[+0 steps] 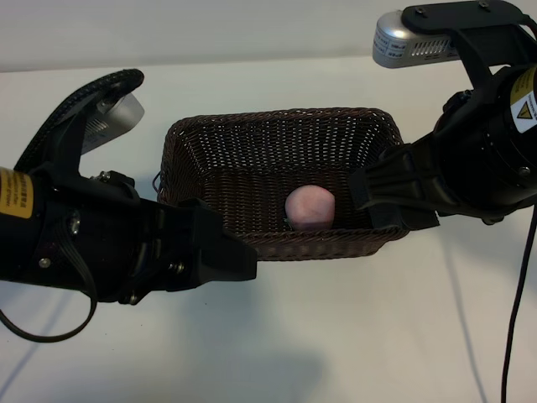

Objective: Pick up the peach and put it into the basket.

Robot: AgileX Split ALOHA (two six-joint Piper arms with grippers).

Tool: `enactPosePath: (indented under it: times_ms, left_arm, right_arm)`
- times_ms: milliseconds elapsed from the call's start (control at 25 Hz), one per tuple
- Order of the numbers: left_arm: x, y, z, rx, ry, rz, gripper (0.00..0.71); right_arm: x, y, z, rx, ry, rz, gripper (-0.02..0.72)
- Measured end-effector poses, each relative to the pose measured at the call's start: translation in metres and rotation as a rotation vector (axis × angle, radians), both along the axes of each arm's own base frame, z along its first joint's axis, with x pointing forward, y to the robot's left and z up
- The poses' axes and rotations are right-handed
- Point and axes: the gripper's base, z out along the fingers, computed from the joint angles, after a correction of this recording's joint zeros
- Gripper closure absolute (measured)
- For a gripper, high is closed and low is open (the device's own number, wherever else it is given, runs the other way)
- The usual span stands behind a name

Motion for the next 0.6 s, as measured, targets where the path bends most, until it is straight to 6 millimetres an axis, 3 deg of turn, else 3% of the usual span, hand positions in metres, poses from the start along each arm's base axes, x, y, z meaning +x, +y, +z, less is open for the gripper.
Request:
enactPosePath:
  times_ms: [600]
  left_arm:
    - [0.0000,0.0000,0.0000,0.000,0.000,0.000,0.126]
  right_arm:
    - [0.0000,-0.0001,0.0000,0.015,0.026,-0.061,0.155]
